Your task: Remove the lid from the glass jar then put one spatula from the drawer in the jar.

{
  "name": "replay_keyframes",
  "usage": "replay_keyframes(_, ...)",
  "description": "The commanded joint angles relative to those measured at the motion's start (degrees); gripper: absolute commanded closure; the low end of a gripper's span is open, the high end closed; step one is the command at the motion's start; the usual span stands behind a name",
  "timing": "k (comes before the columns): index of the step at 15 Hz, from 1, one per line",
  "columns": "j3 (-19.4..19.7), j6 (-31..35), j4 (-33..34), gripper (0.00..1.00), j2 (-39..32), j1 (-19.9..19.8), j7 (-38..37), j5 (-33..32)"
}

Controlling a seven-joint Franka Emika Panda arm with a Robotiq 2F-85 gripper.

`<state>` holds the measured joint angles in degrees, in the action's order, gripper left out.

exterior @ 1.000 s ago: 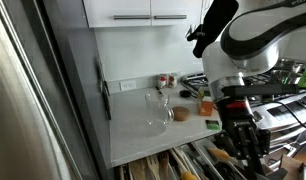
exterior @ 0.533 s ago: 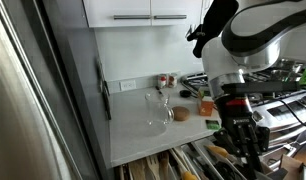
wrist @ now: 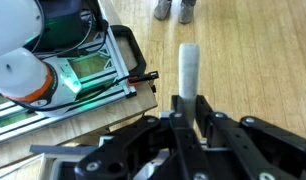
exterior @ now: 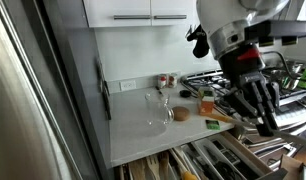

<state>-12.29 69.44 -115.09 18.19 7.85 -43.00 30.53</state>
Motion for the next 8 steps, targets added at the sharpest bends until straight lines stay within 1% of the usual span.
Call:
replay_keyframes(1,-0.67,-6.25,13.05,0.96,-7.15,-0.45,3.62,-6.78)
replay_keyframes(6,-0.8,-5.46,24.64,0.96,-16.72,0.6,11.54,-13.9)
replay_keyframes(7,-0.03,-3.89,19.01,0.96,-11.82,0.32,9.32,-10.96)
replay_keyframes(8,0.14,-3.89,20.26,0.82,-13.37,0.48,9.62,-11.24)
